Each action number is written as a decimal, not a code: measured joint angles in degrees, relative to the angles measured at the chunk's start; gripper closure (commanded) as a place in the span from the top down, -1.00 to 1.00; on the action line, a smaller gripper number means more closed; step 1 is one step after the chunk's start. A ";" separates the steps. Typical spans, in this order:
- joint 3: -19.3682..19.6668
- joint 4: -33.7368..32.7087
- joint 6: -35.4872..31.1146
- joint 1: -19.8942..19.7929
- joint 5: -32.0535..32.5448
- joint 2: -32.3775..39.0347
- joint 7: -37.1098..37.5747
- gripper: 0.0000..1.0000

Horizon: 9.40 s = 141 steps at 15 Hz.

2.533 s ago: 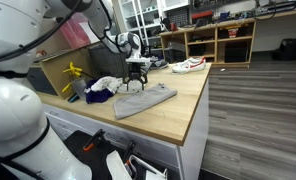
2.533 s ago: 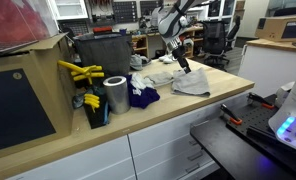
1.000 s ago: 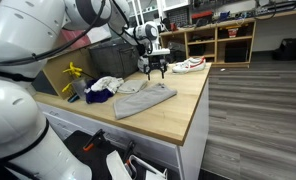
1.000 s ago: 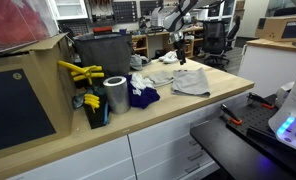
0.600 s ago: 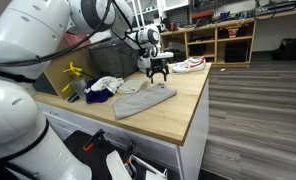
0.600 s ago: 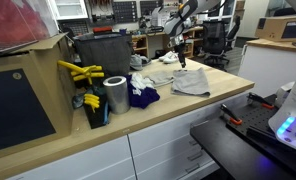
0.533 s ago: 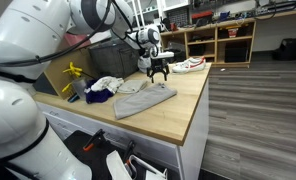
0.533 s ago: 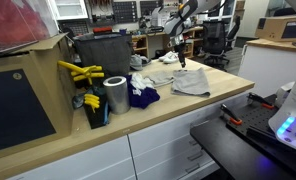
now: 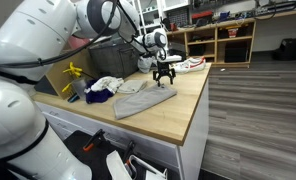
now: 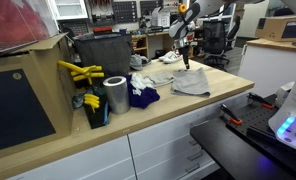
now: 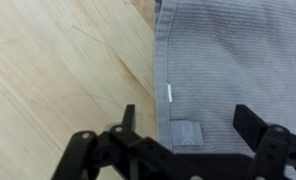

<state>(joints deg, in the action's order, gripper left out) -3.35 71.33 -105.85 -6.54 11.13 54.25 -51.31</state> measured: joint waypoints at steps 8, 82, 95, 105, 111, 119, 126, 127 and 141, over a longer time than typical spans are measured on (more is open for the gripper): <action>0.04 -2.91 -0.02 -1.54 -1.72 3.82 -0.23 1.00; 4.94 51.62 -37.08 9.91 30.04 -33.10 23.96 -0.94; 5.31 59.96 -48.06 12.69 50.58 -33.58 54.08 -0.94; 5.63 60.12 -48.10 14.73 68.00 -32.42 76.35 -0.26; 5.61 61.74 -48.11 14.73 74.90 -32.38 83.19 0.59; -1.51 69.59 -47.86 8.79 52.60 -34.96 64.24 1.00; -26.89 66.95 -35.18 -14.88 17.22 -37.99 34.27 1.00; -25.84 64.27 -33.45 -13.62 12.70 -38.93 31.06 1.00; -1.81 39.33 -16.54 4.26 4.50 -31.42 35.06 0.39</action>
<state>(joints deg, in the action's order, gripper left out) -5.15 110.65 -122.38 -2.28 15.63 22.83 -16.26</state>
